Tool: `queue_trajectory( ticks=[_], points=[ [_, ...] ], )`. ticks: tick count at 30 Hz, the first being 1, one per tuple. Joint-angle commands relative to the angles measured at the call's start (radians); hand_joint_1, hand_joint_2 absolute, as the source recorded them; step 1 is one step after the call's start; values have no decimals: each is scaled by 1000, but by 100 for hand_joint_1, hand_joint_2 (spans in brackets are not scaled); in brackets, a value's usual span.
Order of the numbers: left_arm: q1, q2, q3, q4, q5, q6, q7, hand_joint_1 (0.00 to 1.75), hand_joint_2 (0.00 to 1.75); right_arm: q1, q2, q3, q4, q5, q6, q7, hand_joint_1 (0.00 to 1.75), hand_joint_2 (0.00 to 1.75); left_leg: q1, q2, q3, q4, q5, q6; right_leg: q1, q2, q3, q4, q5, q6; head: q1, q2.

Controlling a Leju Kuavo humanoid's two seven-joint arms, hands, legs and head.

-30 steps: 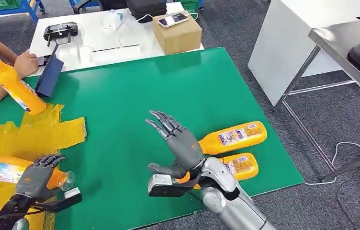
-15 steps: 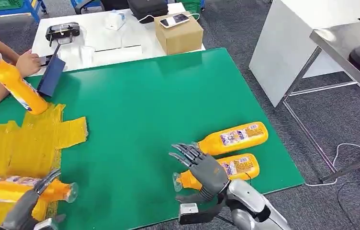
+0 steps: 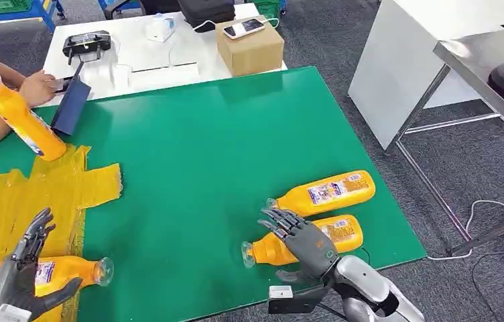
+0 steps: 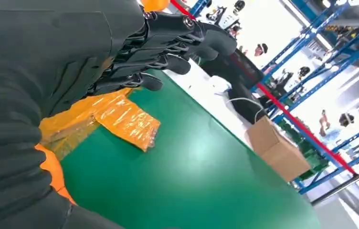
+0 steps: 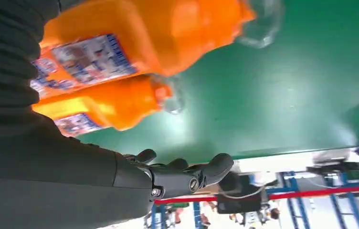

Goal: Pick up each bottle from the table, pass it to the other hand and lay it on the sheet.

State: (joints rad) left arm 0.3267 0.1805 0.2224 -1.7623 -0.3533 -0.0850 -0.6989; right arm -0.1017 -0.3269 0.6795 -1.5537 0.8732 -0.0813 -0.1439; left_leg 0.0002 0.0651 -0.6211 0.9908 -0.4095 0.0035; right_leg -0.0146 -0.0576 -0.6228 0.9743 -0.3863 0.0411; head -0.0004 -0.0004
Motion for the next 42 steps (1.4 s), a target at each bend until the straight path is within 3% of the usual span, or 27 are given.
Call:
queue_trajectory(
  ticks=[1, 10, 12, 13, 18, 19, 23, 30, 42],
  points=[
    [-4, -36, 14, -7, 16, -12, 1, 0, 175, -25, -21, -40, 36, 7, 19, 14, 0, 175, 1, -4, 4, 0, -2, 0, 0, 4, 4, 0, -1, -1, 0, 0],
    [-8, -31, 3, -4, 37, -9, 1, 0, 175, -9, -62, -69, 44, 11, 54, 27, 0, 175, 0, -3, 2, -1, -1, 0, -1, 2, 2, -1, -1, -1, 0, 0],
    [-7, -29, 4, -4, 36, -8, 1, 0, 175, -2, -69, -70, 42, 10, 53, 27, 0, 175, 2, -8, 8, 1, -5, 0, 0, 5, 9, 0, -4, -2, 0, 0],
    [-6, -30, 5, -3, 33, -5, 1, 0, 175, 5, -78, -70, 31, 12, 56, 27, 0, 175, 0, -4, 4, -1, -2, 0, -1, 3, 4, -1, -1, -1, 0, 0],
    [6, -35, 21, -9, 41, -10, 1, 0, 175, 67, -135, -86, -43, 6, 70, 31, 0, 175, 0, -5, 2, 0, -1, 0, -1, 0, 2, 0, -1, -1, 0, 0],
    [6, -35, 21, -9, 41, -10, 1, 0, 175, 67, -135, -86, -43, 6, 70, 31, 0, 175, 1, -10, 7, 2, -5, 0, -1, 2, 8, 1, -5, -2, 0, 0],
    [10, -38, 29, -10, 43, -11, 1, 0, 175, 103, -165, -97, -83, 5, 73, 36, 0, 175, 0, -3, 1, 0, -2, 1, -1, 2, 2, 0, -2, 0, 0, 0],
    [2, -41, 40, -4, 55, -29, 1, 0, 175, 194, -238, -154, -169, -4, 93, 57, 0, 175, 0, -8, 6, 1, -5, 1, -1, 2, 7, 0, -6, 1, 0, 0],
    [-14, -34, 28, 9, 59, -35, 1, 0, 175, 175, -227, -180, -140, -9, 112, 62, 0, 175, 0, -6, 6, 0, -6, 2, -3, 4, 7, 0, -5, 1, 0, 0]
  ],
)
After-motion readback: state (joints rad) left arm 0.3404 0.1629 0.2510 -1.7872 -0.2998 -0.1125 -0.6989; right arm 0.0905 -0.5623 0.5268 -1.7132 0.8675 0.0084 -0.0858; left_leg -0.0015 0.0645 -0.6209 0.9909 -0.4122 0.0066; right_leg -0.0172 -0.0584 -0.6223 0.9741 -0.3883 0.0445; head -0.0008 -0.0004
